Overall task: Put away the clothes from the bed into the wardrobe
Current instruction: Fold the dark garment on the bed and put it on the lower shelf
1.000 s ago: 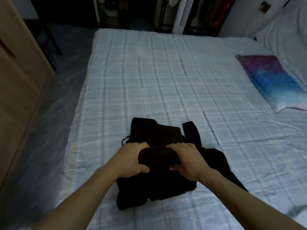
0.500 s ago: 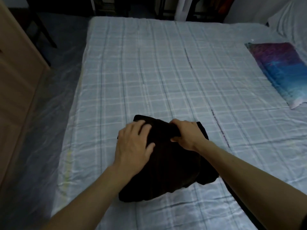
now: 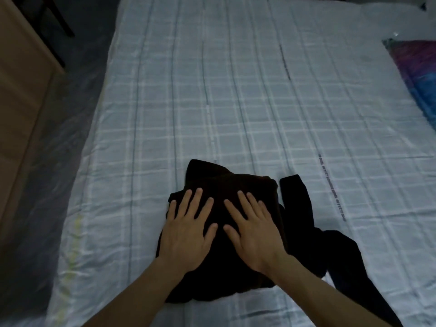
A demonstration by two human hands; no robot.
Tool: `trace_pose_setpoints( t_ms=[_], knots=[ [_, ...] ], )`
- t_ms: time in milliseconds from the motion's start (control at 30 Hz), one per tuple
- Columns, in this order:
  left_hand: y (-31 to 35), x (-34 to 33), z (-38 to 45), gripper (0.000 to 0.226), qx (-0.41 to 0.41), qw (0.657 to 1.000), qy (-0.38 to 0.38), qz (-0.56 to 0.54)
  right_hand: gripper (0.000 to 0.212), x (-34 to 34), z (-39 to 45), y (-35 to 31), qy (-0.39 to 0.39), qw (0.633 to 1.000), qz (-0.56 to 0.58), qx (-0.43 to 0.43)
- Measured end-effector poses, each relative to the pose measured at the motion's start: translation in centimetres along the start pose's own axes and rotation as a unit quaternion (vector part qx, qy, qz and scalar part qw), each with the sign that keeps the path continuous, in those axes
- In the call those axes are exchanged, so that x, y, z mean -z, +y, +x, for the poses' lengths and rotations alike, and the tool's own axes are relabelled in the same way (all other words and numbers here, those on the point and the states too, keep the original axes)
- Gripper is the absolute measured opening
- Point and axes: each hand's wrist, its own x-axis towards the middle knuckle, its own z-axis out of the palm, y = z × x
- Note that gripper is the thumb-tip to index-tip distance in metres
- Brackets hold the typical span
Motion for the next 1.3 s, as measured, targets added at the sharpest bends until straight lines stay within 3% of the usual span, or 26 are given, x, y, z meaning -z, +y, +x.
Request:
trace_pose_setpoints(
  t_ms=[367, 600, 733, 800, 900, 1033, 1100, 1200, 1300],
  knots=[
    [-1.9, -6.3, 5.6, 0.064, -0.009, 1.0, 0.003, -0.029, 0.065, -8.9, 5.4, 5.9, 0.015, 0.987, 0.157, -0.031],
    [-1.9, -4.2, 4.5, 0.07, -0.008, 0.999, -0.026, -0.041, 0.065, -6.0, 4.2, 4.8, -0.003, 0.988, 0.154, -0.023],
    [-1.2, -3.4, 3.1, 0.069, -0.004, 1.0, -0.003, 0.013, 0.064, -3.1, -0.2, 1.4, 0.007, 0.993, 0.115, 0.013],
    [-1.0, -3.2, 3.4, 0.069, 0.0, 1.0, -0.004, 0.017, 0.079, -2.8, -3.4, -0.3, -0.045, 0.996, 0.071, 0.042],
    [-0.3, -1.9, 2.8, 0.063, -0.012, 1.0, 0.017, 0.02, 0.121, -4.2, -5.8, -0.4, -0.089, 0.994, -0.037, 0.048],
    [1.3, 0.5, -2.7, 0.046, -0.062, 0.991, 0.117, -0.016, 0.13, -5.0, -4.8, 0.2, -0.07, 0.996, -0.049, 0.027],
    [1.6, 0.3, -6.4, 0.061, -0.072, 0.992, 0.098, -0.034, 0.125, -5.0, -4.7, 0.5, -0.062, 0.997, -0.036, 0.032],
    [0.7, -1.4, -9.1, 0.109, -0.09, 0.995, -0.008, 0.046, 0.119, -5.0, -4.7, 0.7, -0.059, 0.997, -0.023, 0.042],
    [-0.1, -2.7, -8.4, 0.115, -0.084, 0.993, -0.041, 0.076, 0.115, -5.2, -4.9, 0.5, -0.043, 0.998, -0.021, 0.045]
  ],
)
